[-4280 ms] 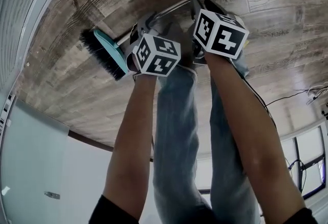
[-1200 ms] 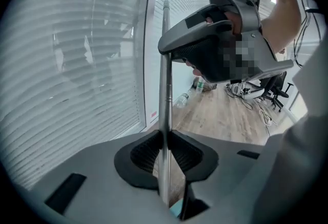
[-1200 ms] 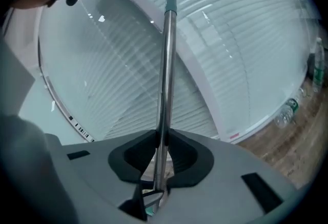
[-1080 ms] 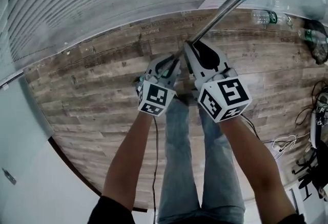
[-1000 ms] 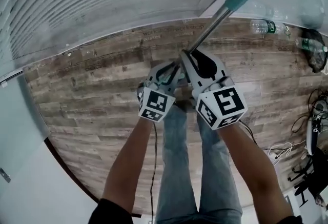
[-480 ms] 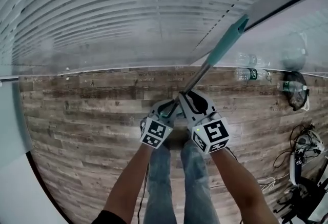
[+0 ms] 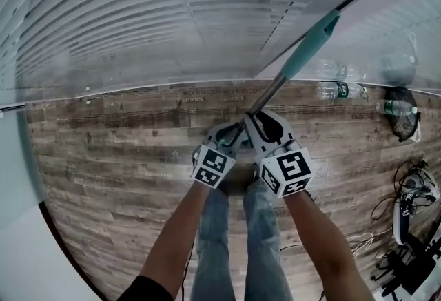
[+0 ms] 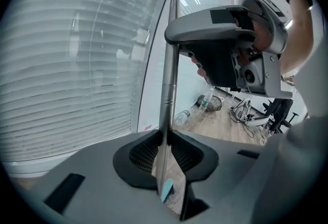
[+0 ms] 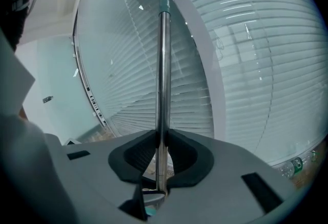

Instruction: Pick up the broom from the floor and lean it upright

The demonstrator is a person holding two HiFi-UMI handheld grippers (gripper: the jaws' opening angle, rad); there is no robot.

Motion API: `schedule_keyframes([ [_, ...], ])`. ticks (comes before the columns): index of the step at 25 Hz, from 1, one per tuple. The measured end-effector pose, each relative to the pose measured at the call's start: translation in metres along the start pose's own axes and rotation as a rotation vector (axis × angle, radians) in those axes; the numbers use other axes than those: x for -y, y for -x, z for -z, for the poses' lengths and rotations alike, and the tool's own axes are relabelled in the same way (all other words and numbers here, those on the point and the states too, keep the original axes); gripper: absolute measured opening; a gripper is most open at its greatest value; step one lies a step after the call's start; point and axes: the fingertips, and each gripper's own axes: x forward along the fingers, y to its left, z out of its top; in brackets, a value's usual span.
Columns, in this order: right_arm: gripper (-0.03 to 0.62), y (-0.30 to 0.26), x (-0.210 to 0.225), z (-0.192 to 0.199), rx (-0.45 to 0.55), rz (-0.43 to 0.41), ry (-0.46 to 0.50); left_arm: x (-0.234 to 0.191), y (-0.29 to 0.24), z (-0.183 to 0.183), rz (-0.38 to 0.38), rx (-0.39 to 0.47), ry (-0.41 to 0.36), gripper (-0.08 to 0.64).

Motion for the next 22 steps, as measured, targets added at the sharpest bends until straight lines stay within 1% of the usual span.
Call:
schedule_keyframes([
  [7,0.083,-0.003,0.001,0.006,-0.004,-0.014,0.001,-0.002,-0.004,0.005,-0.002,-0.017,-0.014,0.087],
  [12,0.083,-0.003,0.002,0.005,-0.013,-0.039,0.032,-0.002,-0.005,0.004,-0.003,-0.031,-0.021,0.087],
  [18,0.092,-0.002,0.0,0.005,-0.048,-0.038,0.083,0.0,0.002,-0.007,0.009,-0.041,-0.028,0.087],
  [19,0.097,-0.002,0.0,0.004,-0.054,-0.042,0.094,-0.001,0.004,-0.011,0.009,-0.041,-0.03,0.087],
  [22,0.146,0.0,-0.005,-0.004,-0.062,-0.059,0.105,-0.005,0.01,-0.022,0.002,-0.04,-0.027,0.087],
])
